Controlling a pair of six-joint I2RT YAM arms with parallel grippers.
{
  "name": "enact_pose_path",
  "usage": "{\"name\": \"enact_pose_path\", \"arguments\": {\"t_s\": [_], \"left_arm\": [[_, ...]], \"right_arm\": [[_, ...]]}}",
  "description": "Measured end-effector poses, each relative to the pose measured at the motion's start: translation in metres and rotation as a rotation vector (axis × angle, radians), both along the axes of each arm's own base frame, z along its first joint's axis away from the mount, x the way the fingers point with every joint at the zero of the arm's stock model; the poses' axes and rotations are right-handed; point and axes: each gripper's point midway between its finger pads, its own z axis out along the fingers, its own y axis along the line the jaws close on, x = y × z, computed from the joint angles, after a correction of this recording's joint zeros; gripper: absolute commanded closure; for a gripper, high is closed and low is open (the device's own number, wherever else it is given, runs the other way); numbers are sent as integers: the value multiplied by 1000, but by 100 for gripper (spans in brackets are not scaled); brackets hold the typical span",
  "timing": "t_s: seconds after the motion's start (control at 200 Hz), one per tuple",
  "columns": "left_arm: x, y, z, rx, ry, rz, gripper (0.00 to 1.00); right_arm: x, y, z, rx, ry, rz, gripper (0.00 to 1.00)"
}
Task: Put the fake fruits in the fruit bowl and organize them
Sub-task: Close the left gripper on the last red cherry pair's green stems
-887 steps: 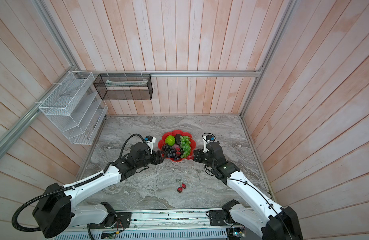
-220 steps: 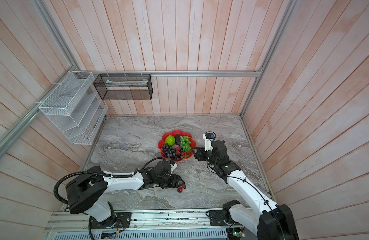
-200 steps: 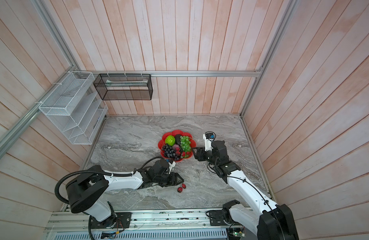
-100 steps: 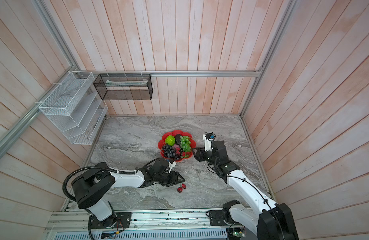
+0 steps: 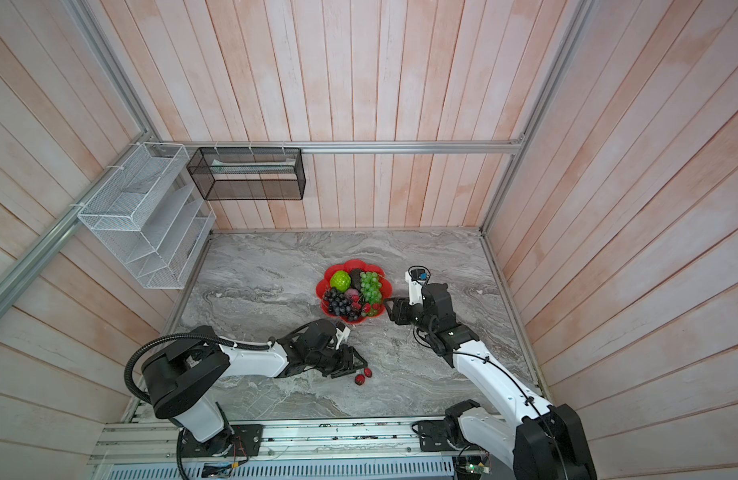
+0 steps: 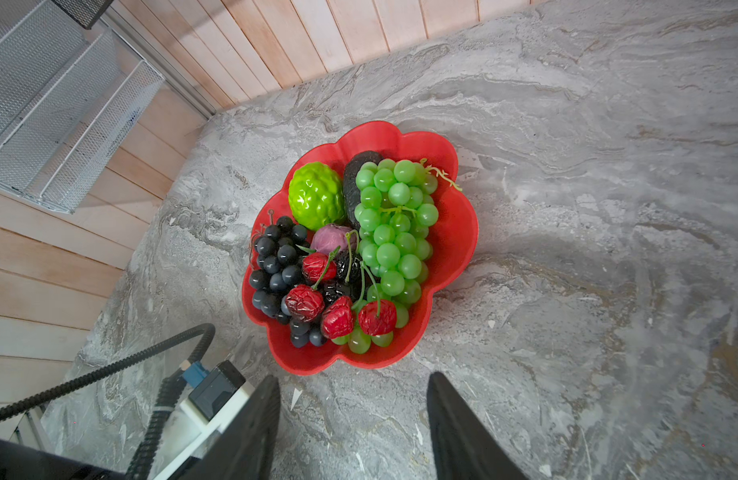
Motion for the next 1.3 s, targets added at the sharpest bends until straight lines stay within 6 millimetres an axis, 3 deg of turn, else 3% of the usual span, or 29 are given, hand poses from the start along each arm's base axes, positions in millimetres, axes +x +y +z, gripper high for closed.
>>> {"name": "enact_pose_path", "arguments": {"t_s": [0.125,0.805,1.005,1.14,1.295], "left_arm": [[6,-7,-1,-26,-6,3,52],[21,-14,-10,-60,-26,29,97],[21,-13,-10,-52,-38,16,100],[20,-12,0,-60,-57,6,100],[20,-11,30,-96,-110,-8,100]], "right_arm": [[0,0,0,-1,0,0,43],[0,-1,-1,-3,3,-3,43],[0,-1,-2,1,9,-7,44],[-1,-1,-5,4,17,-10,44],[-1,-2,-6,2,17,-14,44]]}}
